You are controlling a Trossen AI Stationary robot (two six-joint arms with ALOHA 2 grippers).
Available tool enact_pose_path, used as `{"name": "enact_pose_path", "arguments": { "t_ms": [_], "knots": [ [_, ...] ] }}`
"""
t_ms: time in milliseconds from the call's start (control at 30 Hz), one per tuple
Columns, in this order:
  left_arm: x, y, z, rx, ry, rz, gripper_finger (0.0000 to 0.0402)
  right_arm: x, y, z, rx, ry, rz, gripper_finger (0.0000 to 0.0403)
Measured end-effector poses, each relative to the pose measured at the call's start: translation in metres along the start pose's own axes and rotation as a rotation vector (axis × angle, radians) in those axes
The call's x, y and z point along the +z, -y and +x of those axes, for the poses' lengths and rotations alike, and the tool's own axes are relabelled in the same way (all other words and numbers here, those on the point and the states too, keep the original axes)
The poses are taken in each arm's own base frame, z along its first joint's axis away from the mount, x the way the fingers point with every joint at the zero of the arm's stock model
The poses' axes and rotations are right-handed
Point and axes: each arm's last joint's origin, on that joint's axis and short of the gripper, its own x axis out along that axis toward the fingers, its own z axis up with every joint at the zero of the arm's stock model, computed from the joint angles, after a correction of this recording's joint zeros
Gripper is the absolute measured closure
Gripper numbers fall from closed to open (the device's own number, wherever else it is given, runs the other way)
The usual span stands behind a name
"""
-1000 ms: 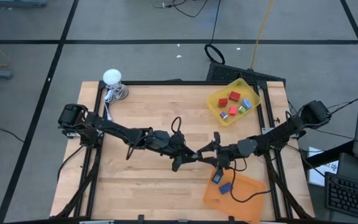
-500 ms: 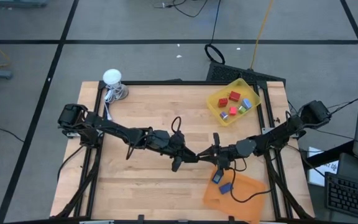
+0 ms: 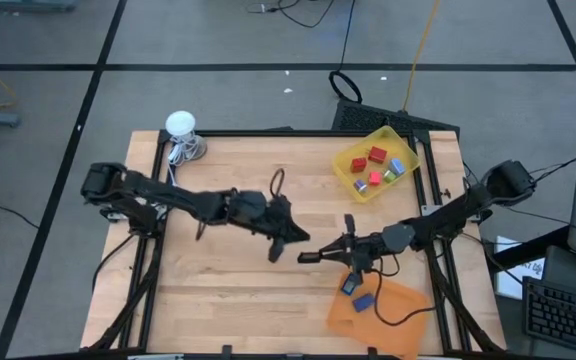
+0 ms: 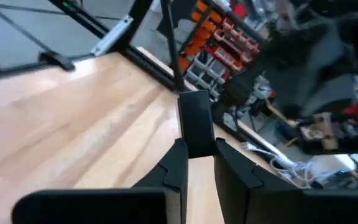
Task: Pick & Place Office items
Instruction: Put the black digital clock into the orange bin
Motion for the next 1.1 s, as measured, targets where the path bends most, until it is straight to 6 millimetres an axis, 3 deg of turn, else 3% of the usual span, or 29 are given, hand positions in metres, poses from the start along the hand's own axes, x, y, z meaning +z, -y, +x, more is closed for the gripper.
{"name": "enact_pose_path", "arguments": {
  "t_ms": [233,467,600,1100],
  "knots": [
    [0.018,-0.010,-0.037,0.119,-0.055,0.006,0.0399,0.019,-0.003,-0.026,0.150,-0.006,0.138,0.0363],
    [0.007,-0.016,-0.040,0.281,-0.132,0.032,0.0374,0.032,-0.016,-0.062,0.498,-0.076,0.447,0.0363],
    [0.001,-0.018,-0.035,0.344,-0.138,0.027,0.0365,0.031,-0.031,-0.076,0.590,-0.185,0.500,0.0363],
    [-0.004,-0.022,-0.027,0.374,-0.137,0.017,0.0360,0.001,-0.068,-0.062,0.548,-0.454,0.432,0.0360]
  ]
}}
